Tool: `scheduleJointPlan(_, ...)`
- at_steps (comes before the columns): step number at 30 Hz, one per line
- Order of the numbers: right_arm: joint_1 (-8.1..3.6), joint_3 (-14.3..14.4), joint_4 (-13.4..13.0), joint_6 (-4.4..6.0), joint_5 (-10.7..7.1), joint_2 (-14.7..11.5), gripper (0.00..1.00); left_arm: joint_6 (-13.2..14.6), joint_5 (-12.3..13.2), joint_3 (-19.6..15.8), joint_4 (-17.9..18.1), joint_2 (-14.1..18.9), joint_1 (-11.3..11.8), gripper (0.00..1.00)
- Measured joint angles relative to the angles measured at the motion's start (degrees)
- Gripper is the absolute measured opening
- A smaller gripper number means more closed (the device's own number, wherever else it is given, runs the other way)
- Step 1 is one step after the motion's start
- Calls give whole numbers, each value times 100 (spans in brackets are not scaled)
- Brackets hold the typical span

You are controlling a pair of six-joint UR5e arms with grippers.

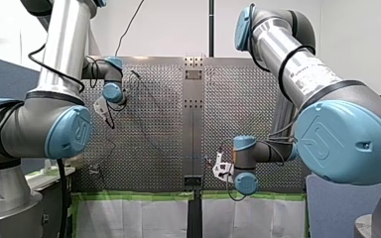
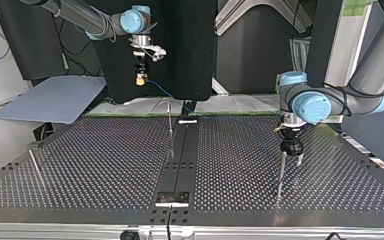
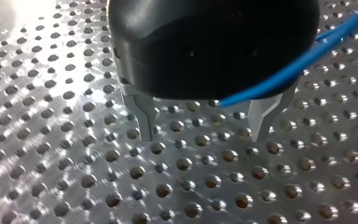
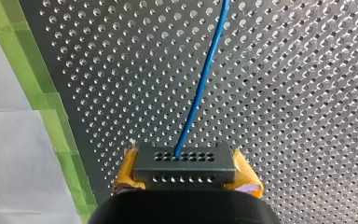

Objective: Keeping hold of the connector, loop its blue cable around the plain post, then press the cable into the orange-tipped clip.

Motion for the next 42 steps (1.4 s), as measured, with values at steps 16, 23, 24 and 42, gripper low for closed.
scheduleJointPlan(16,-4,-4,2,0,-79,2,0,-312,769,-82,-556,6,46,100)
scheduleJointPlan(23,-2,-4,16,14,-96,2,0,59,765,-85,-939,30,17,100)
scheduleJointPlan(24,-1,-4,17,16,-96,1,0,102,732,-85,-982,38,21,100)
scheduleJointPlan(42,-3,-3,30,35,-96,2,0,471,385,-244,-1392,553,14,100)
